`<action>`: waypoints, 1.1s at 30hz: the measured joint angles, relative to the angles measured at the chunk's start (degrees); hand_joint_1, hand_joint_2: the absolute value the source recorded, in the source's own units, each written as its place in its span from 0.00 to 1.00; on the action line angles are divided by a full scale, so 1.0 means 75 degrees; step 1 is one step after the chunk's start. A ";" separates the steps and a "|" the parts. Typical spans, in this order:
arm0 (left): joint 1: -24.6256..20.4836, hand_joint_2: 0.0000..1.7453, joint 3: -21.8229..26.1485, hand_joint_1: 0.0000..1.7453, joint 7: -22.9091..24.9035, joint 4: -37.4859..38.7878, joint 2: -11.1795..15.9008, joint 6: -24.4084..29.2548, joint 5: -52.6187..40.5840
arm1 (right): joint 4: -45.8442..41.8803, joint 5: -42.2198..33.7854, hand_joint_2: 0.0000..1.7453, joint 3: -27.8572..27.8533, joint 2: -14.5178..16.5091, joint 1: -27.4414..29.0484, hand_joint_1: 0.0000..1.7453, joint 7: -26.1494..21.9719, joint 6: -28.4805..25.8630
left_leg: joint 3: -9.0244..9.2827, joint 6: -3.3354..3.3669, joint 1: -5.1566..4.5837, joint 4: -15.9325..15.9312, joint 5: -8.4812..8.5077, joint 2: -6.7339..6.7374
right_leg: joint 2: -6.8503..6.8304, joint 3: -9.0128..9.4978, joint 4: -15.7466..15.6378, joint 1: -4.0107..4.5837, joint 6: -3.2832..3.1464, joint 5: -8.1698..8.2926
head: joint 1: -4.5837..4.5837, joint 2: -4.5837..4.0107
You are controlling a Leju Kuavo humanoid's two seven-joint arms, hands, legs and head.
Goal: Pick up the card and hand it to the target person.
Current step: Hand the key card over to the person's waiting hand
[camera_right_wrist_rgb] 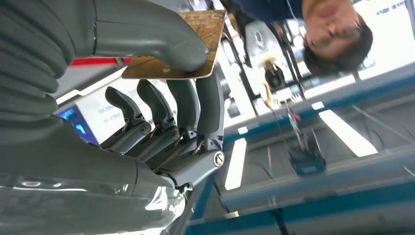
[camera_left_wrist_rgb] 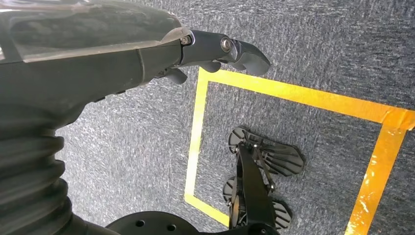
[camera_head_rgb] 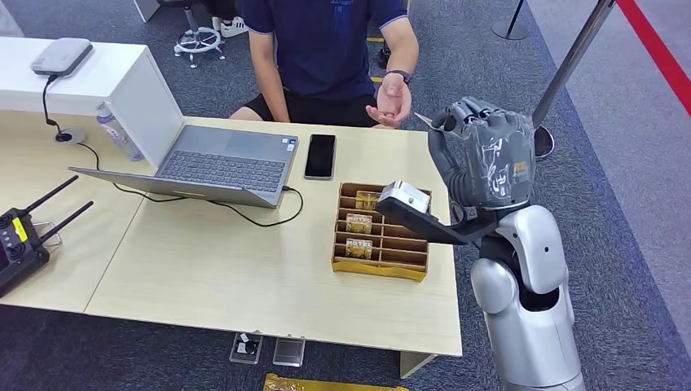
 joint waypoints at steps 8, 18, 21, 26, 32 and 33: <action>-0.0052 1.00 -0.0002 0.00 0.0041 0.0003 -0.0003 0.0010 0.0010 | 0.0860 0.0087 1.00 0.0012 0.0423 -0.0365 0.88 -0.0611 -0.0890 | -0.0003 -0.0001 0.0000 0.0000 0.0001 0.0000 | 0.0000 -0.0001 0.0002 0.0000 0.0000 0.0000 | 0.0004 0.0000; -0.0055 1.00 0.0012 0.00 0.0248 0.0003 -0.0003 0.0087 0.0207 | 0.1776 0.0102 1.00 0.0035 0.0725 -0.0482 0.88 -0.0692 -0.0975 | -0.0002 -0.0001 0.0000 0.0000 0.0001 0.0000 | 0.0000 -0.0001 0.0002 0.0000 0.0000 0.0000 | 0.0002 0.0000; -0.0055 1.00 0.0016 0.00 0.0260 0.0003 -0.0003 0.0083 0.0214 | 0.2179 0.0119 1.00 0.0034 0.0759 -0.0597 0.88 -0.0645 -0.1025 | -0.0002 -0.0002 0.0000 0.0000 0.0001 0.0000 | 0.0000 0.0000 0.0002 0.0000 0.0000 0.0000 | 0.0003 0.0000; -0.0053 1.00 0.0026 0.00 0.0262 0.0003 -0.0002 0.0077 0.0216 | 0.2722 0.0135 1.00 0.0033 0.0782 -0.0747 0.88 -0.0618 -0.1109 | -0.0003 -0.0002 0.0000 0.0000 0.0002 0.0000 | 0.0000 -0.0001 0.0002 0.0000 0.0000 0.0000 | 0.0001 0.0000; -0.0052 1.00 0.0034 0.00 0.0279 0.0003 -0.0003 0.0071 0.0223 | 0.3101 0.0211 1.00 0.0031 0.0835 -0.0811 0.88 -0.0548 -0.1113 | -0.0003 -0.0002 0.0000 0.0000 0.0002 0.0000 | 0.0000 -0.0001 0.0003 0.0000 0.0000 0.0000 | 0.0001 0.0000; -0.0050 1.00 0.0034 0.00 0.0263 0.0003 -0.0003 0.0048 0.0223 | 0.3146 0.0220 1.00 0.0031 0.0841 -0.0817 0.88 -0.0542 -0.1112 | -0.0003 -0.0002 0.0000 0.0000 0.0002 0.0000 | 0.0000 -0.0001 0.0003 0.0000 0.0000 0.0000 | 0.0002 0.0000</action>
